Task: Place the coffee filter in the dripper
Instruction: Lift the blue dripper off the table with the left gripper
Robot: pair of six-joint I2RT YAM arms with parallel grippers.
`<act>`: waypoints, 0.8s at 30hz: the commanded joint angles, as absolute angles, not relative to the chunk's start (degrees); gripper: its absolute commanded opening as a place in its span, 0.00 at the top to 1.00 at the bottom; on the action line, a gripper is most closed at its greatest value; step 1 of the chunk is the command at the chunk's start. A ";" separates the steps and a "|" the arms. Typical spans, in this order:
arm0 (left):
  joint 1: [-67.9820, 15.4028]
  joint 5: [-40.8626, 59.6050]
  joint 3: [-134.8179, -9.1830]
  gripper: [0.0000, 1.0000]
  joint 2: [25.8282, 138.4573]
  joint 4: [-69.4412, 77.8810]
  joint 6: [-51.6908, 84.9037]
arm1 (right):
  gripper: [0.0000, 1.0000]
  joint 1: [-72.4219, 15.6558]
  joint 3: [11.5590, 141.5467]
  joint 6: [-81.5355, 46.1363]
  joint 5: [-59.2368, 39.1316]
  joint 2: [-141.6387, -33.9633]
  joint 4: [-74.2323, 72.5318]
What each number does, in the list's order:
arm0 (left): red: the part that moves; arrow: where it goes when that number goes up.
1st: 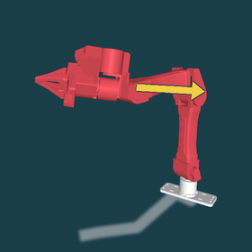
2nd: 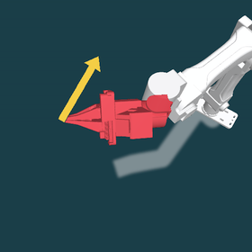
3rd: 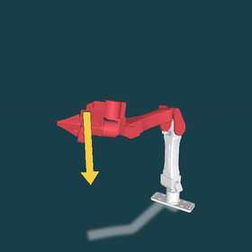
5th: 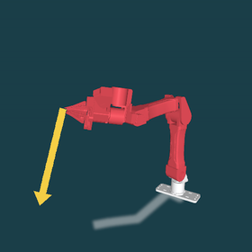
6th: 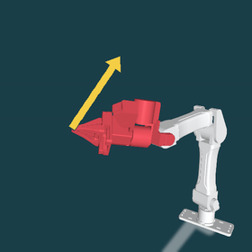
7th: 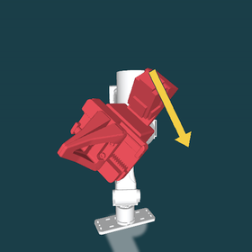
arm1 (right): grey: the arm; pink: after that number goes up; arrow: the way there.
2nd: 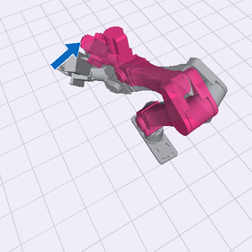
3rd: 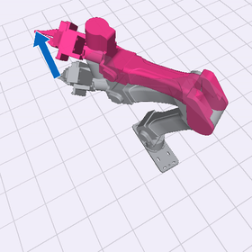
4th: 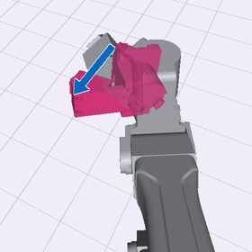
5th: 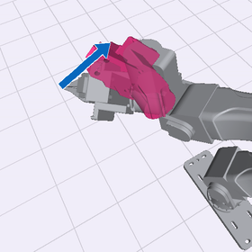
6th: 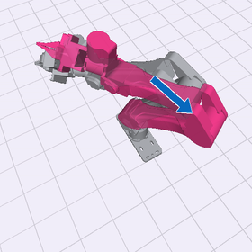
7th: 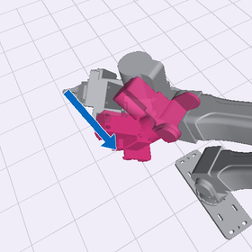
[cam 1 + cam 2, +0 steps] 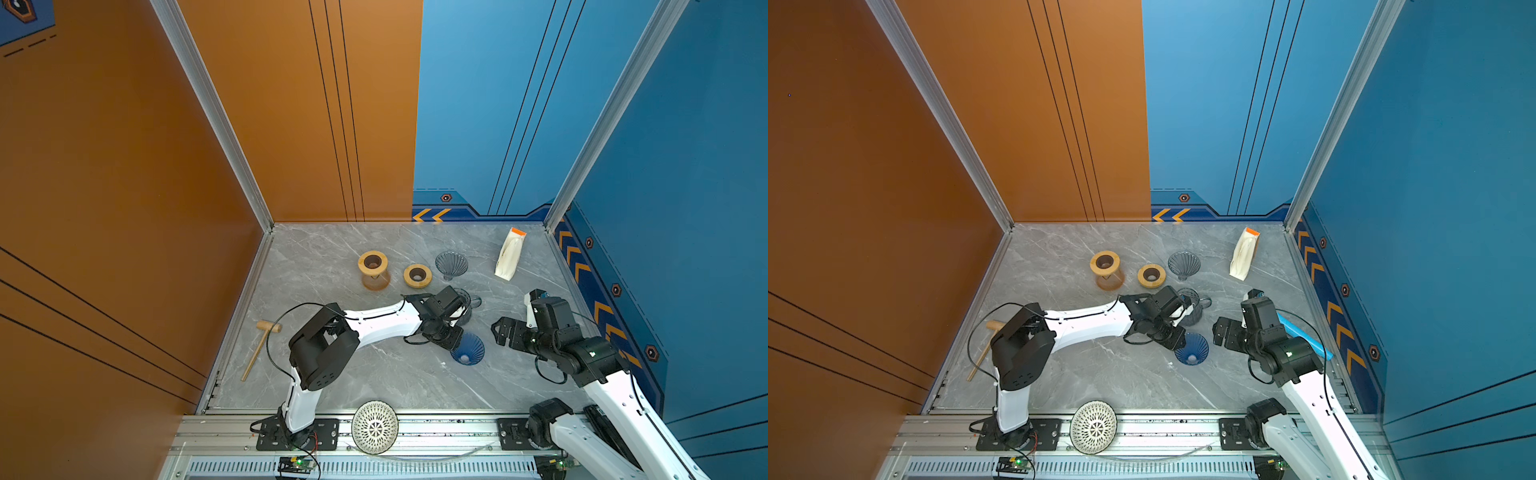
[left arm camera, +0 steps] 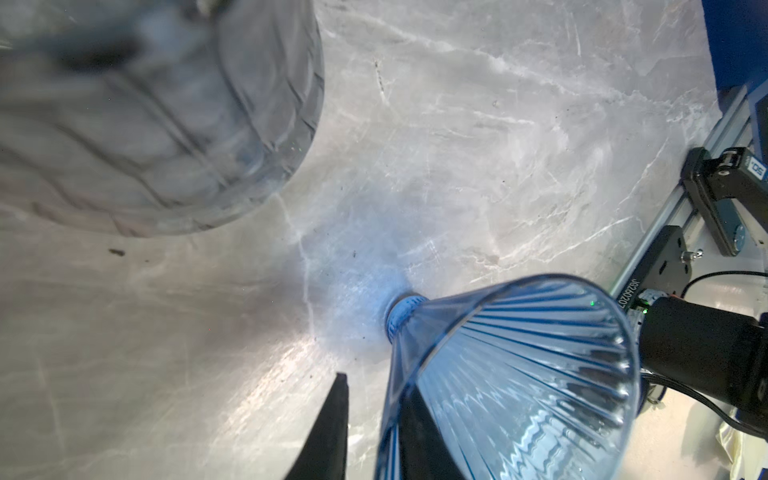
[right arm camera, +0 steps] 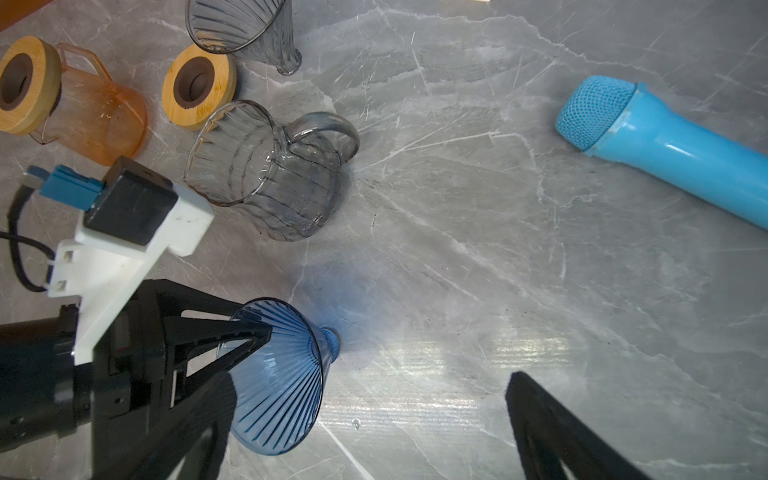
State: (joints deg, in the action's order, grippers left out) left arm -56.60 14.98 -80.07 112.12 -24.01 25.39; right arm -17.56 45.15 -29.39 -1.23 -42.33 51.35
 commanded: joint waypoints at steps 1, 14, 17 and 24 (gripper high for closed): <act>-57.18 13.46 -80.34 0.79 111.97 -24.43 25.64 | 0.00 -17.23 44.57 -28.05 -0.13 -41.82 50.44; -57.32 15.19 -80.28 0.91 109.17 -24.35 25.31 | 0.00 -17.23 44.21 -27.86 0.70 -41.09 49.96; -57.39 15.47 -80.18 0.94 108.38 -24.31 25.58 | 0.00 -17.24 44.21 -27.84 0.69 -40.76 49.96; -57.91 15.36 -78.98 1.00 104.46 -24.27 25.28 | 0.00 -17.32 43.69 -27.04 -0.08 -39.54 48.81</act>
